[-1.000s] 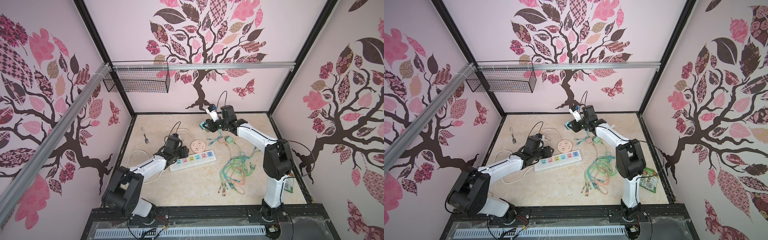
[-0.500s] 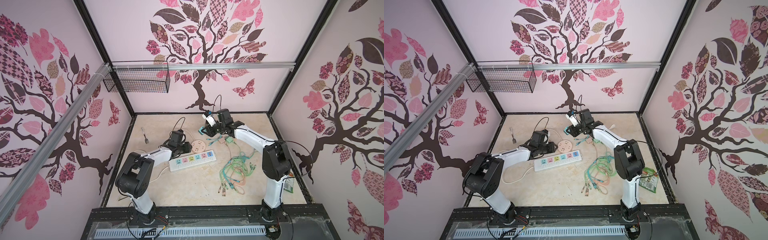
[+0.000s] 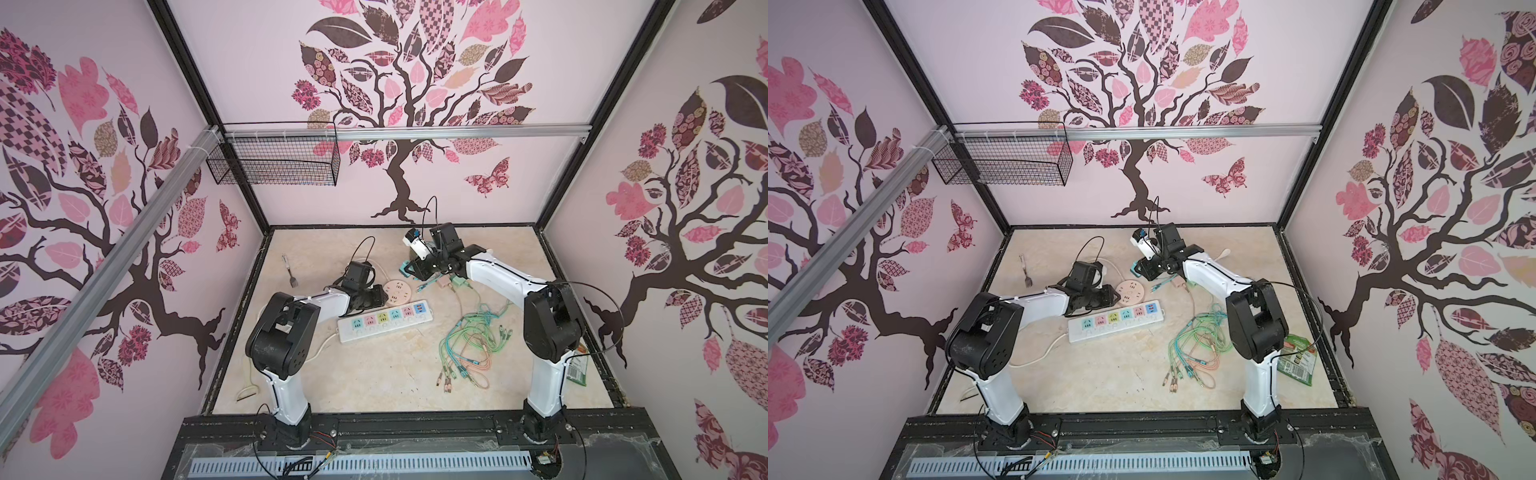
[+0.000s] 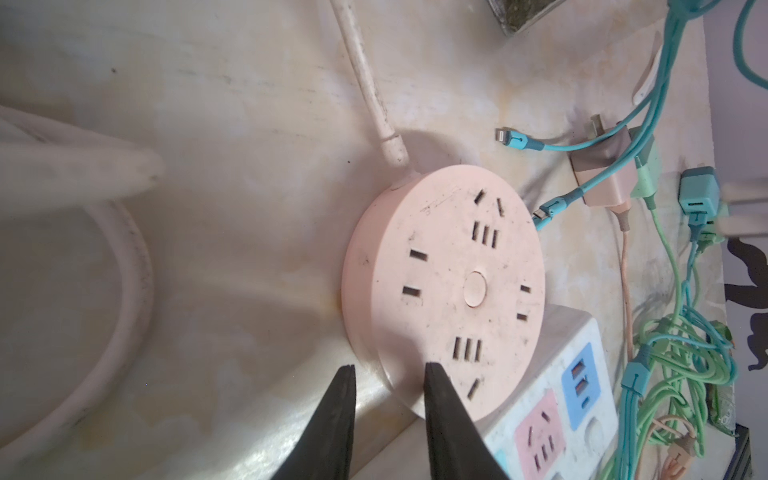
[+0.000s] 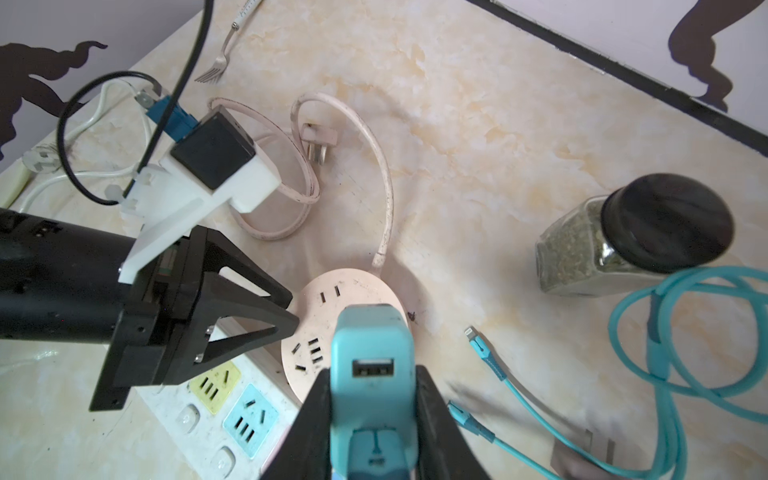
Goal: Insert the plug
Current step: 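Carry the teal plug down over the round pink socket with the right gripper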
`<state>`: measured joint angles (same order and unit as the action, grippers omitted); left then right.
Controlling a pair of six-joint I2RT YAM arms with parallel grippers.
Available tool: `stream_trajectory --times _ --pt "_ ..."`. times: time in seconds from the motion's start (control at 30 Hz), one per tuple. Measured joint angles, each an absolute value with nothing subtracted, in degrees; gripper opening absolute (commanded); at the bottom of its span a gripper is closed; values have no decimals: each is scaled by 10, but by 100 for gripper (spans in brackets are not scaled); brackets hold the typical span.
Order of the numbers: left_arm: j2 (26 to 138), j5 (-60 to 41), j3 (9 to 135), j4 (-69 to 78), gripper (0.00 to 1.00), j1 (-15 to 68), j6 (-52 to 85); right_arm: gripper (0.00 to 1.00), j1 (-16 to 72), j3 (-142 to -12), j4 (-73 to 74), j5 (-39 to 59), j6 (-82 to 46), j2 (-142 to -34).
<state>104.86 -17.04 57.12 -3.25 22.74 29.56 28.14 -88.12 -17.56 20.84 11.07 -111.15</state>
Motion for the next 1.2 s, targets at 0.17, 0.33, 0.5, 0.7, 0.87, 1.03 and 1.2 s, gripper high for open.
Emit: stream_trajectory --times 0.17,0.33,0.5,0.7,0.87,1.03,1.2 --pt "1055 -173 581 -35 27 226 300 6 281 -874 -182 204 118 -1112" --pt "1057 -178 581 -32 25 225 304 6 284 -874 -183 202 129 -1112" --pt "1057 -181 581 -32 23 224 305 6 293 -874 -192 202 147 -1112" --pt "1057 -182 581 -31 23 223 306 7 300 -874 -195 201 167 -1113" --pt "1058 -184 581 -30 21 222 307 7 302 -877 -203 197 172 -1114" --pt "1062 -185 587 -30 21 221 307 7 303 -878 -204 195 178 -1126" --pt "1064 -186 590 -30 20 220 307 7 305 -884 -206 193 183 -1147"
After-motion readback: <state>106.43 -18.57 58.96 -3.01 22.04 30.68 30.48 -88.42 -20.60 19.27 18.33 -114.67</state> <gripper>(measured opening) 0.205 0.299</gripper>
